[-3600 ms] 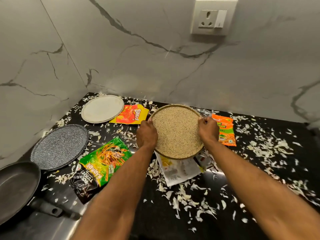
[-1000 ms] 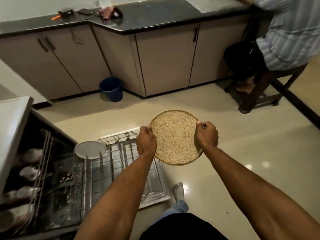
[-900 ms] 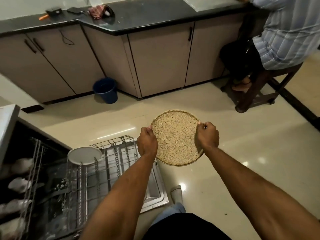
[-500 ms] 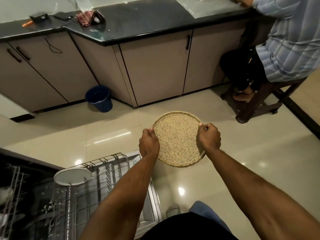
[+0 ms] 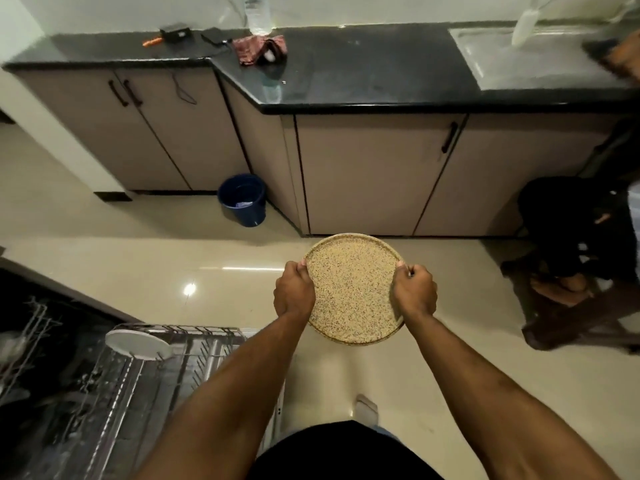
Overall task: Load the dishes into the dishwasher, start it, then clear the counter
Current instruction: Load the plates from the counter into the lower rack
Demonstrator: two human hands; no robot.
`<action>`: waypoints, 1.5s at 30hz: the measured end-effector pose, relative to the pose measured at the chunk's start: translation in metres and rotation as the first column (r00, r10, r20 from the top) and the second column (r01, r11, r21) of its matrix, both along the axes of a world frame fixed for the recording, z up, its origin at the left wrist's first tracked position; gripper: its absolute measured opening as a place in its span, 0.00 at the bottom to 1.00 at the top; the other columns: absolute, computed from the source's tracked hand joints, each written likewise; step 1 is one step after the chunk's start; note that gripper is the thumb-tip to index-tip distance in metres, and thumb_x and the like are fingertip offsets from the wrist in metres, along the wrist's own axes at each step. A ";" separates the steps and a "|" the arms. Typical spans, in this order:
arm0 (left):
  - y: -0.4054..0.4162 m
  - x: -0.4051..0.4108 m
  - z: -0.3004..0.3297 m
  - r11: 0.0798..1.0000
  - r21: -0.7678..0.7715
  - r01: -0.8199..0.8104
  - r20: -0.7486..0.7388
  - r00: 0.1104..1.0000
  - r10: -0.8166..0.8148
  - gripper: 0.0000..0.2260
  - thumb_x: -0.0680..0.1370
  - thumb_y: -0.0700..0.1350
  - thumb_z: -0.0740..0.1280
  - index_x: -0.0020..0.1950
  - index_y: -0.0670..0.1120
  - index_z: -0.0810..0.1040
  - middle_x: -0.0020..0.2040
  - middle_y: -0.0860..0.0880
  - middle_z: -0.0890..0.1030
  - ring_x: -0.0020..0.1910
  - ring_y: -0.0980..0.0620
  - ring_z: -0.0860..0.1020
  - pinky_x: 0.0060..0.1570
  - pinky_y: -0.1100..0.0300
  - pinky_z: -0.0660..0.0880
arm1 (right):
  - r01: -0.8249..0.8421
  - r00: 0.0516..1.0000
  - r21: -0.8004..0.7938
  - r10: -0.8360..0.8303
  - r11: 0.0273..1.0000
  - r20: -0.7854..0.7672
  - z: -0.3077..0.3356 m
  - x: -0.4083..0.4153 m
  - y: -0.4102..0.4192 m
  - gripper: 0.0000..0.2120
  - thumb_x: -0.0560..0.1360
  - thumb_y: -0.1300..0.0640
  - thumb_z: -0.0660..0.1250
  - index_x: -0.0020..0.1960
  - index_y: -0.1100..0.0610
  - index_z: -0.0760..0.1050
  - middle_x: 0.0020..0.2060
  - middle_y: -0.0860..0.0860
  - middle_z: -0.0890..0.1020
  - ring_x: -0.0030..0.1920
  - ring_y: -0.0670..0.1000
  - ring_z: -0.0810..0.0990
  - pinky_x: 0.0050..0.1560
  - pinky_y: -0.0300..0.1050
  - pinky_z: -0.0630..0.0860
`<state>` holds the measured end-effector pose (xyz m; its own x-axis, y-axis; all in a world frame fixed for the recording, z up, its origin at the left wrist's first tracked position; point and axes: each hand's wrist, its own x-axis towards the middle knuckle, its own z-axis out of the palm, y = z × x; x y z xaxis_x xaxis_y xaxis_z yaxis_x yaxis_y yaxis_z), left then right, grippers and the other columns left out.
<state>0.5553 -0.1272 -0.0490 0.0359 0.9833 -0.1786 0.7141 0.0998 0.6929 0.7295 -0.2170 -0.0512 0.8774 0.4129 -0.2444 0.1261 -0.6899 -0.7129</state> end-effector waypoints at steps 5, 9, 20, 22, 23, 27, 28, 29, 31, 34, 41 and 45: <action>0.036 0.021 -0.003 0.991 -0.019 -0.130 -0.026 0.991 0.129 0.18 0.84 0.54 0.51 0.54 0.43 0.73 0.49 0.42 0.80 0.47 0.41 0.77 0.42 0.55 0.69 | -0.122 0.992 0.000 0.122 0.993 0.012 -0.001 0.030 0.058 0.14 0.81 0.46 0.59 0.45 0.55 0.74 0.41 0.52 0.80 0.42 0.56 0.78 0.41 0.46 0.72; 0.073 0.028 -0.012 0.978 -0.015 -0.208 -0.010 0.978 0.208 0.18 0.84 0.54 0.51 0.53 0.42 0.74 0.48 0.40 0.80 0.47 0.40 0.77 0.43 0.53 0.71 | -0.211 0.977 -0.014 0.211 0.977 0.001 -0.004 0.042 0.109 0.14 0.81 0.46 0.59 0.46 0.55 0.74 0.40 0.52 0.80 0.41 0.55 0.78 0.40 0.44 0.70; 0.231 0.008 -0.019 0.906 -0.023 -0.422 -0.019 0.907 0.422 0.19 0.84 0.53 0.51 0.56 0.41 0.74 0.51 0.39 0.81 0.49 0.39 0.78 0.41 0.55 0.66 | -0.488 0.871 -0.032 0.489 0.872 0.051 -0.002 0.031 0.310 0.16 0.81 0.46 0.58 0.45 0.57 0.74 0.40 0.53 0.80 0.40 0.55 0.77 0.39 0.45 0.72; 0.260 -0.001 -0.014 0.890 -0.028 -0.454 -0.018 0.891 0.454 0.19 0.84 0.53 0.51 0.56 0.41 0.74 0.51 0.40 0.81 0.49 0.39 0.78 0.41 0.55 0.66 | -0.524 0.849 -0.028 0.525 0.851 0.057 0.003 0.022 0.346 0.16 0.81 0.46 0.58 0.45 0.57 0.74 0.40 0.53 0.80 0.40 0.54 0.77 0.39 0.45 0.71; 0.275 -0.006 -0.013 0.876 -0.028 -0.481 -0.023 0.877 0.480 0.19 0.84 0.53 0.51 0.57 0.41 0.74 0.51 0.40 0.81 0.49 0.40 0.78 0.41 0.55 0.66 | -0.544 0.837 -0.024 0.544 0.839 0.060 0.005 0.017 0.367 0.15 0.81 0.46 0.58 0.45 0.57 0.74 0.40 0.54 0.80 0.40 0.54 0.77 0.39 0.46 0.72; 0.317 -0.025 -0.008 0.823 -0.029 -0.567 -0.022 0.824 0.567 0.19 0.84 0.53 0.51 0.57 0.41 0.75 0.52 0.40 0.81 0.50 0.40 0.78 0.41 0.56 0.65 | -0.637 0.768 -0.031 0.638 0.770 0.053 0.007 -0.003 0.430 0.15 0.81 0.45 0.58 0.47 0.56 0.74 0.42 0.54 0.80 0.42 0.55 0.78 0.43 0.49 0.77; 0.327 -0.031 -0.008 0.804 -0.028 -0.595 -0.026 0.804 0.594 0.19 0.84 0.53 0.51 0.57 0.41 0.75 0.52 0.40 0.81 0.50 0.40 0.78 0.40 0.56 0.65 | -0.662 0.747 -0.036 0.663 0.749 0.050 0.007 -0.010 0.447 0.16 0.81 0.45 0.57 0.47 0.56 0.74 0.42 0.54 0.80 0.43 0.55 0.78 0.43 0.49 0.76; 0.336 -0.036 -0.008 0.783 -0.029 -0.622 -0.030 0.783 0.621 0.19 0.84 0.53 0.51 0.57 0.41 0.75 0.52 0.40 0.81 0.50 0.40 0.78 0.40 0.56 0.64 | -0.686 0.725 -0.042 0.687 0.726 0.046 0.007 -0.016 0.461 0.16 0.81 0.45 0.57 0.48 0.56 0.74 0.43 0.54 0.80 0.44 0.55 0.77 0.44 0.49 0.76; 0.351 -0.047 -0.011 0.733 -0.044 -0.679 -0.031 0.734 0.678 0.18 0.84 0.53 0.52 0.57 0.42 0.75 0.52 0.41 0.81 0.50 0.40 0.78 0.40 0.56 0.64 | -0.745 0.664 -0.057 0.747 0.665 0.040 0.006 -0.029 0.492 0.16 0.81 0.45 0.57 0.50 0.56 0.75 0.45 0.53 0.79 0.45 0.55 0.76 0.45 0.48 0.73; 0.372 -0.061 -0.017 0.653 -0.065 -0.755 -0.009 0.655 0.756 0.18 0.84 0.54 0.52 0.56 0.43 0.74 0.51 0.42 0.82 0.48 0.41 0.78 0.40 0.57 0.67 | -0.816 0.572 -0.088 0.820 0.571 0.023 0.007 -0.050 0.534 0.16 0.82 0.44 0.56 0.54 0.55 0.74 0.45 0.51 0.76 0.45 0.53 0.72 0.46 0.46 0.68; 0.408 -0.088 -0.020 0.395 -0.092 -0.914 0.010 0.396 0.918 0.18 0.83 0.57 0.52 0.52 0.45 0.73 0.42 0.46 0.80 0.39 0.45 0.77 0.35 0.57 0.68 | -0.950 0.289 -0.126 0.957 0.285 -0.009 0.010 -0.105 0.620 0.18 0.82 0.44 0.55 0.61 0.55 0.74 0.55 0.55 0.79 0.52 0.57 0.76 0.49 0.47 0.67; 0.418 -0.105 -0.018 0.247 -0.089 -0.965 0.024 0.246 0.969 0.17 0.84 0.55 0.52 0.52 0.44 0.73 0.36 0.50 0.75 0.36 0.48 0.76 0.36 0.55 0.75 | -0.980 0.136 -0.152 0.990 0.131 -0.024 0.014 -0.147 0.654 0.18 0.82 0.43 0.56 0.62 0.54 0.73 0.56 0.56 0.79 0.57 0.59 0.77 0.51 0.49 0.69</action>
<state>0.4502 0.2904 -0.0669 -0.9236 0.2781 -0.2640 0.0159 0.7158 0.6982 0.5825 0.4366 -0.0373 -0.2489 0.9123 -0.3253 0.7979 0.0027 -0.6028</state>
